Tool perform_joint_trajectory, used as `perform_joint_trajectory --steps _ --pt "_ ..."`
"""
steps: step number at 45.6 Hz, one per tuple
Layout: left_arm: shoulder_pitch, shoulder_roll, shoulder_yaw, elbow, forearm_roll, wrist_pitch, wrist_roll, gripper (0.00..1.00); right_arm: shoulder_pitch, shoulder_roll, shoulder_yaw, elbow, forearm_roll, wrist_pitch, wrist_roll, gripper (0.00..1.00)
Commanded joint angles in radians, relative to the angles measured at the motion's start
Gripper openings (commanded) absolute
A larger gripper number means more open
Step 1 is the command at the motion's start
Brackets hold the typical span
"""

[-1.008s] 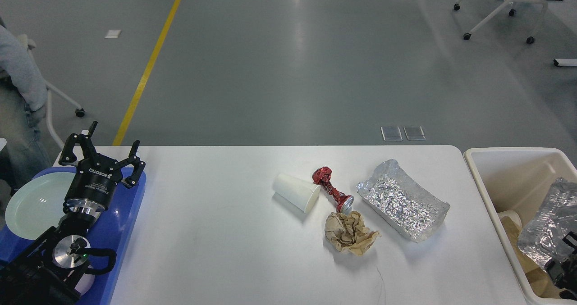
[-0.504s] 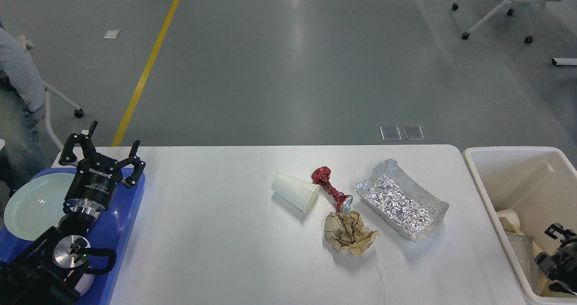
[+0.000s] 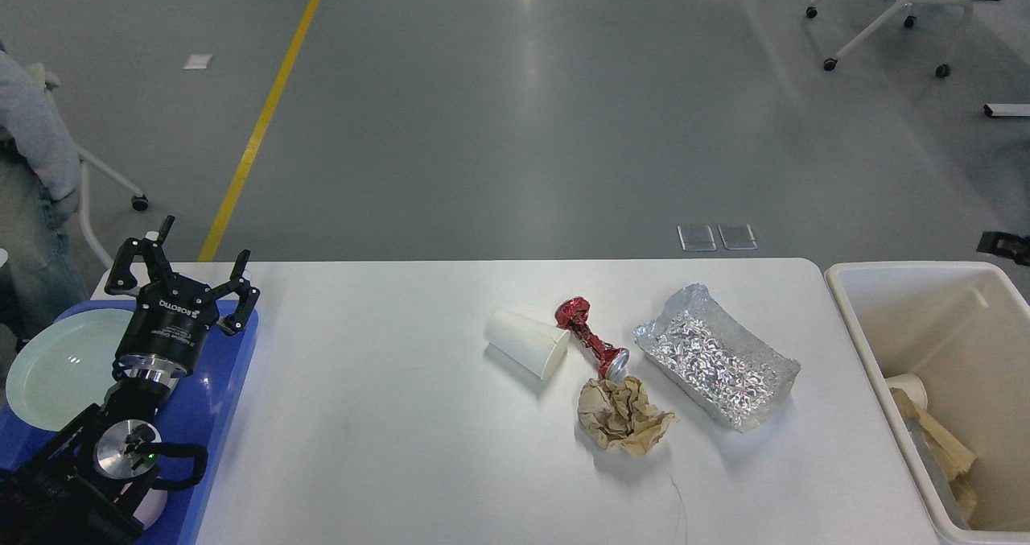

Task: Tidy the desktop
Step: 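Raise the right gripper and move it to the crumpled foil tray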

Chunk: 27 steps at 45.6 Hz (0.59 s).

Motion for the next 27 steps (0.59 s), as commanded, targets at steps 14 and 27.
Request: perform_joint_trajectory --steps 14,27 --pt "0.000 0.000 0.000 0.000 0.000 0.000 0.000 0.96 0.668 0.179 -0.181 0.499 0.204 0.823 -0.004 1.00" --pt "0.001 -0.002 0.000 0.000 0.000 0.000 0.000 0.96 1.129 0.333 -0.261 0.795 0.491 0.840 -0.007 1.00"
